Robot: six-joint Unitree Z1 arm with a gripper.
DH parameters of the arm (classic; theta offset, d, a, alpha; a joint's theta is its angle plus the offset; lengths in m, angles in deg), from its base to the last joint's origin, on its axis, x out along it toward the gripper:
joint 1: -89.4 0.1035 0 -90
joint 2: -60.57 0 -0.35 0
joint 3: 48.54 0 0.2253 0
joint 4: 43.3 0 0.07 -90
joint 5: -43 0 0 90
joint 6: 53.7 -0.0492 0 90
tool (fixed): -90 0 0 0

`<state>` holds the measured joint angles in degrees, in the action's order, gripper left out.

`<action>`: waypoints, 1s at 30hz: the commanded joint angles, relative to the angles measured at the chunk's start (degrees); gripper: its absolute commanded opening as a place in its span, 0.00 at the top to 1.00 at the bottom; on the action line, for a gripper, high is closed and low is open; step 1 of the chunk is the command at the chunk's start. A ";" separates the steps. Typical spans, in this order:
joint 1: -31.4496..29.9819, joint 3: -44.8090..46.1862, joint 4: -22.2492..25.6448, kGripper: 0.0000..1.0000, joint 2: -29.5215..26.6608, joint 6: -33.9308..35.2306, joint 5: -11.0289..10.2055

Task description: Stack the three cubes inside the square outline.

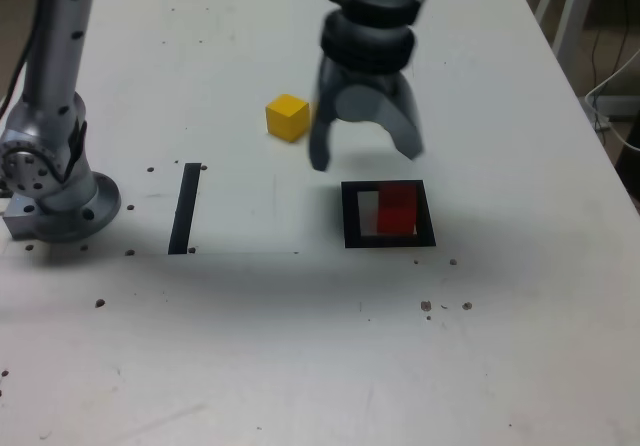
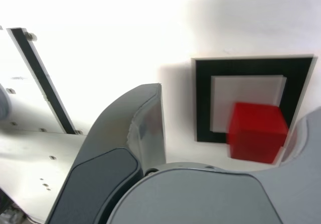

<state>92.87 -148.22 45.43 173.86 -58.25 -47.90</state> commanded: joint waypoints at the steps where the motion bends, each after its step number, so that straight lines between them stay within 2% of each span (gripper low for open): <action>1: 1.62 2.45 0.19 0.01 -2.53 -0.02 -0.79; 7: 7.13 8.55 0.06 0.01 -6.55 -1.14 -2.48; 14: 14.03 13.34 -1.14 0.00 -9.27 -7.04 -4.72; 18: 15.93 13.69 -2.25 0.00 -10.15 -12.72 -6.51; 21: 16.54 14.21 -3.87 0.00 -10.50 -18.04 -8.78; 24: 17.14 16.04 -7.26 0.01 -10.67 -24.63 -10.83; 30: 18.38 19.94 -13.08 0.01 -10.72 -33.10 -12.80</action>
<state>110.90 -129.02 33.22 163.50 -90.16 -60.06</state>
